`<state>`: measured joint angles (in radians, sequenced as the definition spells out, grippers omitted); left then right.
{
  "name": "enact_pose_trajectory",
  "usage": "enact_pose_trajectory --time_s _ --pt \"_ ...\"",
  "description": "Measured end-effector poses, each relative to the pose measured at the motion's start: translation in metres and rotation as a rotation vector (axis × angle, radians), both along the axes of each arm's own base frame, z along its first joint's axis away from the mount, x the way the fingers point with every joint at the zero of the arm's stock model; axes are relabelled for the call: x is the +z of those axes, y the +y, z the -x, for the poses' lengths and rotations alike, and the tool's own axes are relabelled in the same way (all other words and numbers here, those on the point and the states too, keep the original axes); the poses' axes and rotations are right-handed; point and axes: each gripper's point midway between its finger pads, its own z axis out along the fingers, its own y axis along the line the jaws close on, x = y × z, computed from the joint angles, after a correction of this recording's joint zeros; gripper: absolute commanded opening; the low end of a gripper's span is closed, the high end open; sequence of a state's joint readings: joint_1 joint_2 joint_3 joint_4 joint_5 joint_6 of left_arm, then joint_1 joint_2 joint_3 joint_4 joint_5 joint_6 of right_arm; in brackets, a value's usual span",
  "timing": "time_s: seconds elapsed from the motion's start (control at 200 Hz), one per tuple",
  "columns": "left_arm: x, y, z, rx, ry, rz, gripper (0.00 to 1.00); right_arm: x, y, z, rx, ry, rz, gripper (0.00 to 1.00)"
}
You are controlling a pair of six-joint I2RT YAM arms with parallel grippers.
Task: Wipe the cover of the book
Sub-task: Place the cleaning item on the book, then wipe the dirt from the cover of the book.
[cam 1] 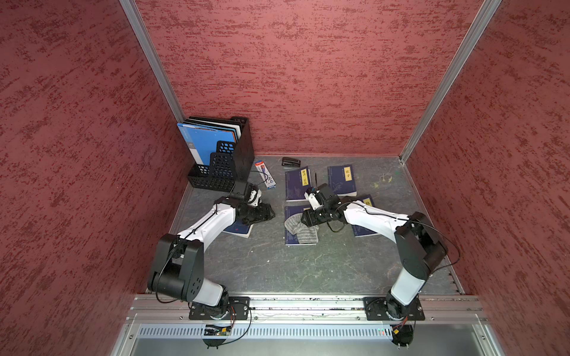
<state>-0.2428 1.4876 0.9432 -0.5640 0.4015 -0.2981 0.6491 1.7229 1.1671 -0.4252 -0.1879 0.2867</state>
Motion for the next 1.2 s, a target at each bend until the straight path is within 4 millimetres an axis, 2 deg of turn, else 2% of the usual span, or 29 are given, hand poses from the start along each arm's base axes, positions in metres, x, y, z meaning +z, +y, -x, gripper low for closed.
enact_pose_trajectory --time_s 0.075,0.175,0.356,0.536,0.691,0.952,1.092,1.197 --pt "-0.004 -0.003 0.000 -0.007 0.009 0.001 0.79 0.014 0.001 0.001 -0.008 -0.020 -0.025 0.63" --pt "-0.008 -0.006 -0.002 -0.015 0.022 0.002 0.79 0.023 0.002 0.004 -0.016 -0.025 -0.041 0.63" --pt "-0.008 -0.008 -0.006 -0.019 0.018 0.004 0.79 0.025 0.002 0.019 -0.063 0.015 -0.067 0.66" --pt "-0.004 -0.010 -0.010 -0.020 0.001 0.008 0.79 0.026 0.012 0.032 -0.134 0.054 -0.128 0.71" --pt "0.000 -0.010 -0.014 -0.019 -0.010 0.007 0.79 0.008 0.018 0.038 -0.200 0.108 -0.165 0.74" --pt "0.005 -0.007 -0.015 -0.018 -0.026 0.005 0.79 -0.048 0.013 0.034 -0.303 0.185 -0.095 0.75" --pt "0.009 -0.003 -0.016 -0.013 -0.037 0.002 0.79 -0.049 0.019 0.018 -0.294 0.140 -0.061 0.70" --pt "0.012 0.001 -0.016 -0.004 -0.045 0.001 0.79 -0.052 0.020 0.006 -0.265 0.094 0.000 0.61"
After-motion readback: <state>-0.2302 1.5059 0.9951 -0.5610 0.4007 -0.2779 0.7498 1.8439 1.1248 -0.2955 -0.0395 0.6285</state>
